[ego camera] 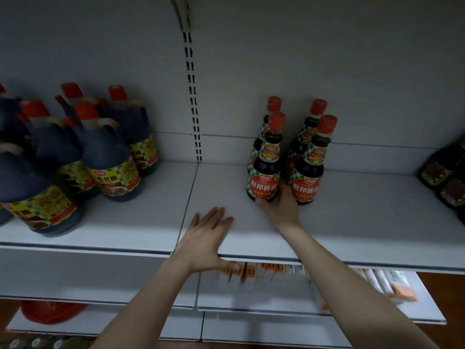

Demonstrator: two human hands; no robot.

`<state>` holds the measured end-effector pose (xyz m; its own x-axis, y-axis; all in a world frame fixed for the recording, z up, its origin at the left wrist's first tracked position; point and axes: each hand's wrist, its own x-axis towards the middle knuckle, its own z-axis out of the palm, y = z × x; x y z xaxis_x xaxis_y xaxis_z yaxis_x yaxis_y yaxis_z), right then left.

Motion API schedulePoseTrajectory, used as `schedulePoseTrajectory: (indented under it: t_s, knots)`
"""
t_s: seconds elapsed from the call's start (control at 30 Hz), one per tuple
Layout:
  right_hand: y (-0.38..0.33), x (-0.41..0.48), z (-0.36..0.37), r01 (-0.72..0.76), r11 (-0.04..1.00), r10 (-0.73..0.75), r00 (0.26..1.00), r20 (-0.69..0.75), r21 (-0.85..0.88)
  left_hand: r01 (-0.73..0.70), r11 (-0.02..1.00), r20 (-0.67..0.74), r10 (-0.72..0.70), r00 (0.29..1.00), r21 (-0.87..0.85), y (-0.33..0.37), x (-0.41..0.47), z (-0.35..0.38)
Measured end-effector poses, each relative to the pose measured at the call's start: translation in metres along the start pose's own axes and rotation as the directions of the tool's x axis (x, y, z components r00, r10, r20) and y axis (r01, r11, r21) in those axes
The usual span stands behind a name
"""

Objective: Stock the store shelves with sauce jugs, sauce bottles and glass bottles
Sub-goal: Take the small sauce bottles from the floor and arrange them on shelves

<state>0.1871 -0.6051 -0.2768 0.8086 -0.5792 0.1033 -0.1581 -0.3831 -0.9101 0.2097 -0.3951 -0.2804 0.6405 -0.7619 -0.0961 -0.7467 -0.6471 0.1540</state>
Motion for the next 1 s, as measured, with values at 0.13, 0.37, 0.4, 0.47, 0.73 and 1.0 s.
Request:
schedulePoseTrajectory:
  t_s: [0.13,0.37,0.4,0.47,0.73,1.0]
  knots:
    - [0.001,0.0,-0.002,0.003,1.0,-0.003,1.0,0.029,0.003,0.006,1.0,-0.005,-0.006,1.0,0.005,0.0,0.0,0.0]
    - [-0.005,-0.004,-0.005,-0.014,1.0,0.015,0.999,0.046,-0.02,0.001,0.999,-0.002,-0.001,1.0,0.044,-0.001,0.001,0.001]
    - [-0.007,-0.006,-0.007,-0.025,1.0,0.026,0.998,0.051,-0.019,-0.003,0.999,0.01,0.003,1.0,0.047,0.0,0.001,0.001]
    - [-0.01,-0.015,-0.011,-0.029,1.0,0.03,0.998,0.062,-0.003,-0.013,0.998,0.044,0.01,0.999,0.056,0.003,0.0,-0.003]
    - [-0.029,-0.073,-0.004,0.135,0.95,-0.087,0.98,0.177,-0.281,0.148,0.987,-0.185,-0.157,0.97,-0.064,-0.017,-0.07,-0.024]
    - [-0.114,-0.177,0.132,0.34,0.9,-0.204,0.882,0.426,-0.272,0.435,0.895,-0.237,-0.445,0.864,-0.096,-0.116,-0.261,-0.021]
